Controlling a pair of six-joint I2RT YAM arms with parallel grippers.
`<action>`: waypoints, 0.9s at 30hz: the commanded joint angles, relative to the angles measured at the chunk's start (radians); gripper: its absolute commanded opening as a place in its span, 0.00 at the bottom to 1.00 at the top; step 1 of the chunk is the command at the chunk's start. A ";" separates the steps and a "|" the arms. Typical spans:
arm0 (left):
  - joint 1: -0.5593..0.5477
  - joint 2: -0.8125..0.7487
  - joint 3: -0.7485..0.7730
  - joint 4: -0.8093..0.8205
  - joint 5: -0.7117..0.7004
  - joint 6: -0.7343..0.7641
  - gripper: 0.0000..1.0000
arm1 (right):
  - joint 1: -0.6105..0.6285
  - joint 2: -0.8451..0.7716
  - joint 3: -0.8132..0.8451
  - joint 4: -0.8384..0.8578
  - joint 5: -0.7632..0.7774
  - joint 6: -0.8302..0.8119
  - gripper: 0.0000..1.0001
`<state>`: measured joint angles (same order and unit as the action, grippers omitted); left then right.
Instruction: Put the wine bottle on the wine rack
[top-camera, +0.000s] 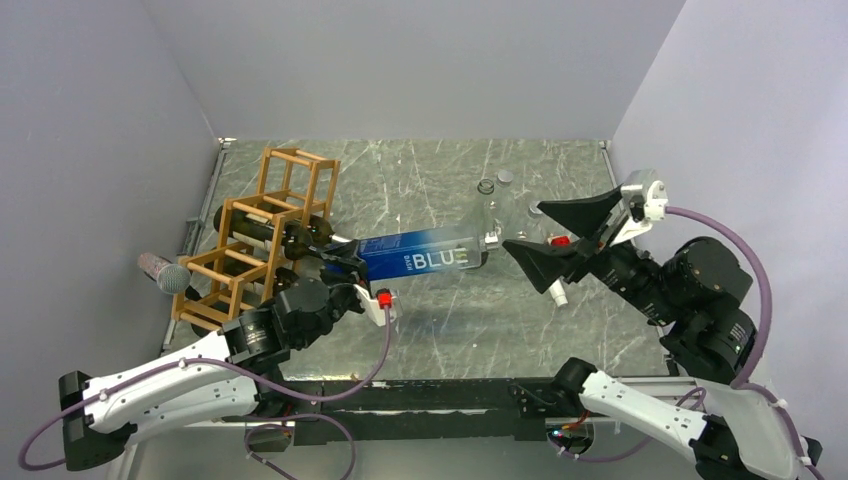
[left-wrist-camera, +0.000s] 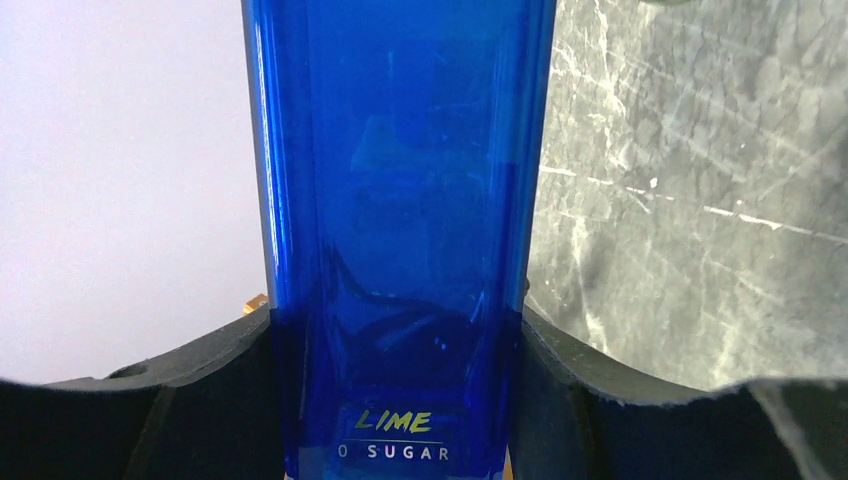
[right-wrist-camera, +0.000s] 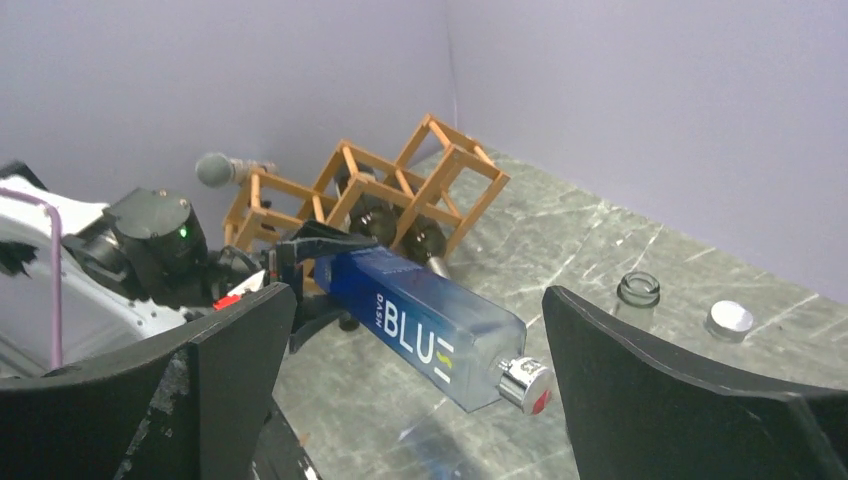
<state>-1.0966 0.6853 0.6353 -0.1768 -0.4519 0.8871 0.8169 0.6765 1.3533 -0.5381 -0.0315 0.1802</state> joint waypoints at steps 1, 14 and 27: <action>-0.016 -0.008 0.028 0.285 -0.020 0.137 0.01 | 0.001 0.079 0.020 -0.122 -0.058 -0.071 1.00; -0.067 0.022 -0.057 0.549 -0.035 0.508 0.01 | 0.003 0.253 -0.030 -0.209 -0.089 -0.140 1.00; -0.093 0.001 -0.097 0.693 0.017 0.622 0.01 | 0.036 0.289 -0.132 -0.191 -0.289 -0.344 1.00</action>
<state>-1.1728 0.7307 0.4957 0.2050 -0.4599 1.4681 0.8440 0.9428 1.2304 -0.7563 -0.2615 -0.0860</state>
